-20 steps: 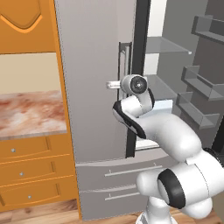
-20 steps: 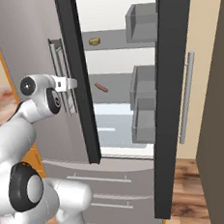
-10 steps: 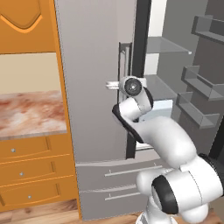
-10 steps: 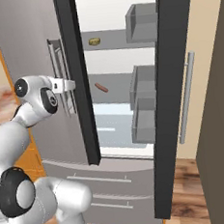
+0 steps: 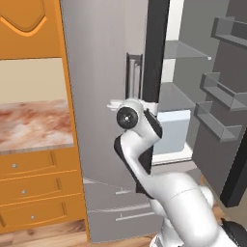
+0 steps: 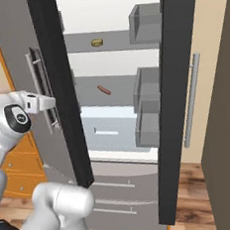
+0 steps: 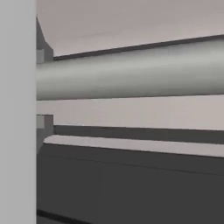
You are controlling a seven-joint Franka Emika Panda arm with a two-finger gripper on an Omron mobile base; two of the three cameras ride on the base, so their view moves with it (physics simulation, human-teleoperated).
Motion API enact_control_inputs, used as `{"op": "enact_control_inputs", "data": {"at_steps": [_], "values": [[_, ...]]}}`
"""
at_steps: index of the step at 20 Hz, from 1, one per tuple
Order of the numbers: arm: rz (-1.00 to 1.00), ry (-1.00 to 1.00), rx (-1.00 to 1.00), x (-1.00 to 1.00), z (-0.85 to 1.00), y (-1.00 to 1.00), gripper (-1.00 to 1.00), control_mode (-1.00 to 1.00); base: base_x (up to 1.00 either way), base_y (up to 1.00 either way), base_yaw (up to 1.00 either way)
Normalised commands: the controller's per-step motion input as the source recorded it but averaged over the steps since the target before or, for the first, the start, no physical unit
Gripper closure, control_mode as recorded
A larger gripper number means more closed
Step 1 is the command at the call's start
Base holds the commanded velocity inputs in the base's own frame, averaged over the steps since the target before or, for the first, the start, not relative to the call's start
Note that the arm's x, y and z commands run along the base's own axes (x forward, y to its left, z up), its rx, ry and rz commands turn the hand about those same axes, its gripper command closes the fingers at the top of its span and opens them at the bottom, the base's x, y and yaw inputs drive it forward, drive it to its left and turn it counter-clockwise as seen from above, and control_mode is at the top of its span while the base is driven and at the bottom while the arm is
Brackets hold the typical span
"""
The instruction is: Retrieve the sausage and cheese from the fridge and place them on the cutting board on the counter.
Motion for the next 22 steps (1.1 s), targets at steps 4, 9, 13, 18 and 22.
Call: {"op": "enact_control_inputs", "data": {"at_steps": [4, 9, 13, 18, 22], "values": [[-0.09, -0.18, -0.01, -1.00, -0.03, 0.33, 1.00, -1.00, 0.00, 0.00, 0.00], [-0.13, -0.10, -0.02, -0.66, -0.09, 0.60, -1.00, -1.00, 0.00, 0.00, 0.00], [-0.26, 0.01, 0.00, 0.00, 0.00, 0.56, -1.00, -1.00, 0.00, 0.00, 0.00], [-0.27, 0.02, 0.00, -0.04, 0.00, 0.34, -1.00, -1.00, 0.00, 0.00, 0.00], [-0.24, -0.11, 0.00, -0.80, 0.00, 0.27, -1.00, -1.00, 0.00, 0.00, 0.00]]}}
